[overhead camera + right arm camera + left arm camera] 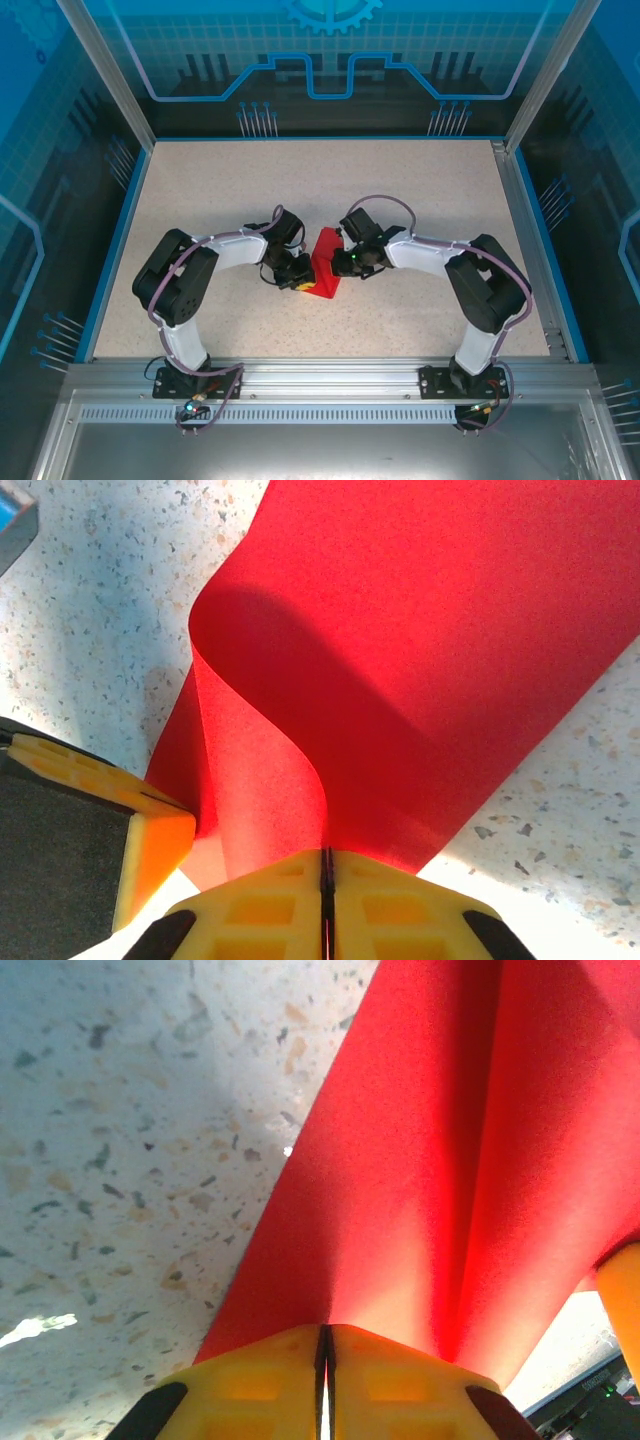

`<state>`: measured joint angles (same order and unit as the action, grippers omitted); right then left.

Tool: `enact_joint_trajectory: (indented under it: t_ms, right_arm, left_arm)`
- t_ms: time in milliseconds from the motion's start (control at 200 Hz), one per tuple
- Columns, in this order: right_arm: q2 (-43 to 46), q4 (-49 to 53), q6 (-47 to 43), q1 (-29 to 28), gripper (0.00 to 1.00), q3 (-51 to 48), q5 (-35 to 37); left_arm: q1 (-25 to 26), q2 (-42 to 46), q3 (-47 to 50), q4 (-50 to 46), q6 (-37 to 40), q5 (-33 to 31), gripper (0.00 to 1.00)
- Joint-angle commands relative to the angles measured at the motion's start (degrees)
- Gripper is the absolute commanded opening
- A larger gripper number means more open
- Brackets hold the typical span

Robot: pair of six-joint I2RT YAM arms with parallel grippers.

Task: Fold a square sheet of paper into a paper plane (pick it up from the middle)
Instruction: Fold the triangle a second time at the center of the table.

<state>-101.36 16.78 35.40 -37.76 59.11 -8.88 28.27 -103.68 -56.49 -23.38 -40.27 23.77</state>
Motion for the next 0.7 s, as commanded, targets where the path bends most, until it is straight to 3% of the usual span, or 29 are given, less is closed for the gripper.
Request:
enact_joint_trajectory:
  t_ms: [0, 695]
  right_arm:
    - [-1.9, 4.2, -1.1, -1.0, 0.1, 2.2, 2.7]
    - [-3.3, 6.9, -1.0, -2.2, 0.1, 4.6, 7.2]
  left_arm:
    - [-0.5, -0.8, -1.0, -2.2, 1.4, 0.0, 0.13]
    - [-0.2, -1.3, -0.8, -2.2, 1.5, -0.2, 0.12]
